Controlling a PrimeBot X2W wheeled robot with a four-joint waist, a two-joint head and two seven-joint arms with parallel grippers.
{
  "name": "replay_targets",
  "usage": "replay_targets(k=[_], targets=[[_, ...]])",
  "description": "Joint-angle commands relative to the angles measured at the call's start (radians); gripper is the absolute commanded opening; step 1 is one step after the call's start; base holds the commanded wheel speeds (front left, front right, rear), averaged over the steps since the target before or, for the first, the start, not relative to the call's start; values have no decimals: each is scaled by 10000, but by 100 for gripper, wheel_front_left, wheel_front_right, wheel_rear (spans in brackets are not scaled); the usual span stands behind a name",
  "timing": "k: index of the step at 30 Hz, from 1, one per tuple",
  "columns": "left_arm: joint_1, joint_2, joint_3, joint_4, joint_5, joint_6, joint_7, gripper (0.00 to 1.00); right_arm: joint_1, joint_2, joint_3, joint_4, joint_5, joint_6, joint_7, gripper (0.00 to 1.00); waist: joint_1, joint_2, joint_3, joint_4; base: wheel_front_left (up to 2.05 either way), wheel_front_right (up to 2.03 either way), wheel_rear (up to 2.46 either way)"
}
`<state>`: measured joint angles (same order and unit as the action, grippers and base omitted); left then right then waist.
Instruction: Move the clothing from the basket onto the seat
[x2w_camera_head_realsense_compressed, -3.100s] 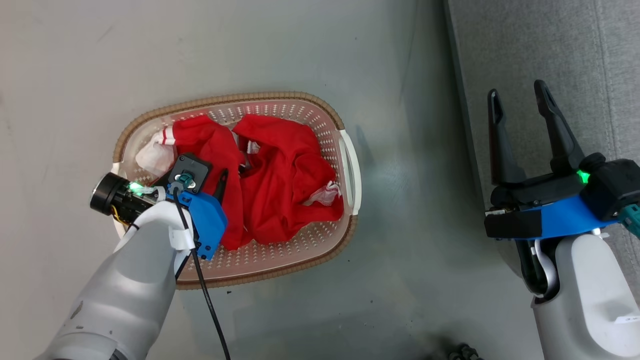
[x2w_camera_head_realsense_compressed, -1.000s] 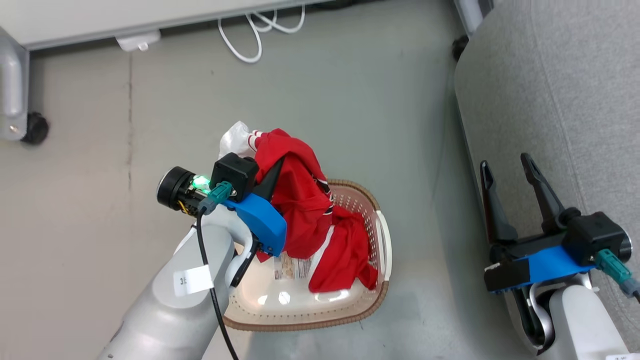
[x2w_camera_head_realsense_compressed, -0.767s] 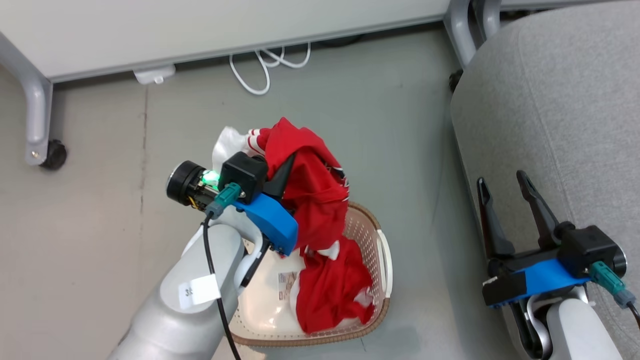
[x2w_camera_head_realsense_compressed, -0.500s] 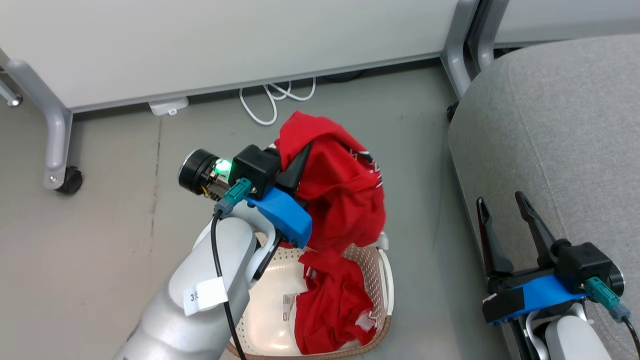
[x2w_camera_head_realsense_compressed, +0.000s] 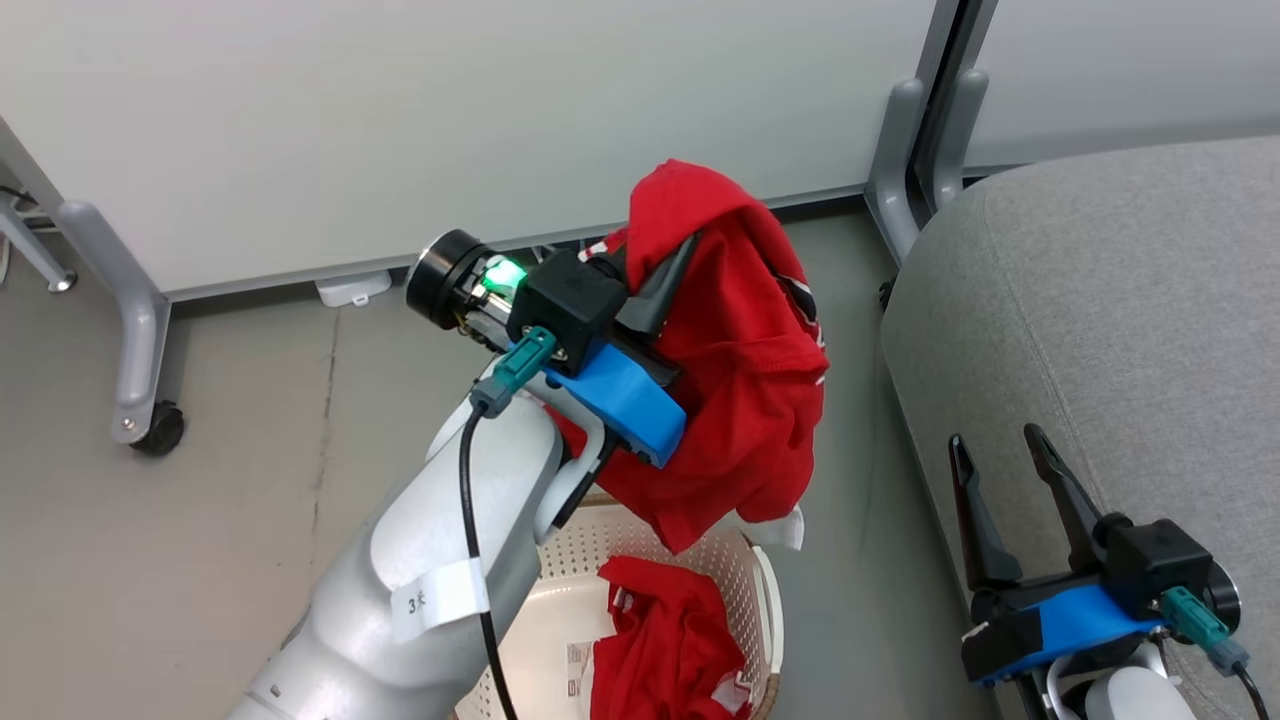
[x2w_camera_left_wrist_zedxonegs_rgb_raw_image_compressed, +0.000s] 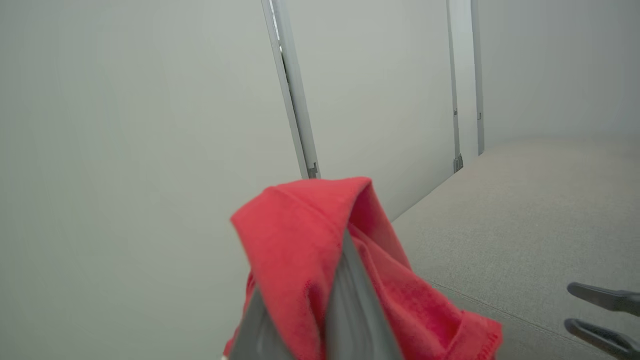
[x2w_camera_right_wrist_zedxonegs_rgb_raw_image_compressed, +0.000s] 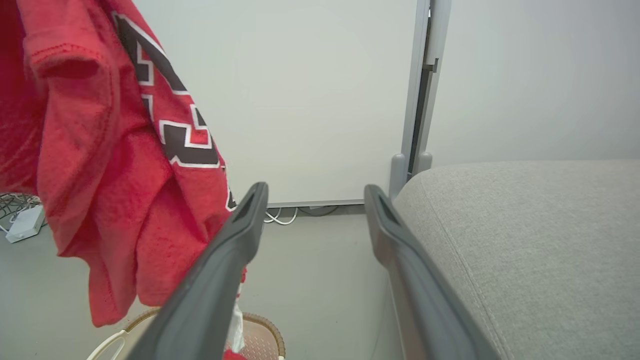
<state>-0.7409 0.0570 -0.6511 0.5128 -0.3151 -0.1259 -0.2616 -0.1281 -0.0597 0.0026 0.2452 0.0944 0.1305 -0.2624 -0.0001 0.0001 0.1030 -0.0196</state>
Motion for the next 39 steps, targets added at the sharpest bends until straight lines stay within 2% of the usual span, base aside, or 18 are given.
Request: replay_targets(k=[1,19,32,39], targets=[[-82,-11,-1,-70,27,-72,-51,0,184,43,-19,36,-60,5,-38,100,1,-1,-73,-18,0,0,0],[102,33,-291,-271,-151,-48,-51,0,108,95,187,-165,-72,5,-38,100,1,-1,-302,-18,0,0,0],[-47,43,-262,-270,-97,-49,-51,0,-1276,-296,1750,-752,-98,5,-38,100,1,-1,-132,41,0,0,0],[-199,0,-371,-332,-82,-50,-51,0,-2289,-426,2668,-653,0,5,-38,100,1,-1,50,181,0,0,0]])
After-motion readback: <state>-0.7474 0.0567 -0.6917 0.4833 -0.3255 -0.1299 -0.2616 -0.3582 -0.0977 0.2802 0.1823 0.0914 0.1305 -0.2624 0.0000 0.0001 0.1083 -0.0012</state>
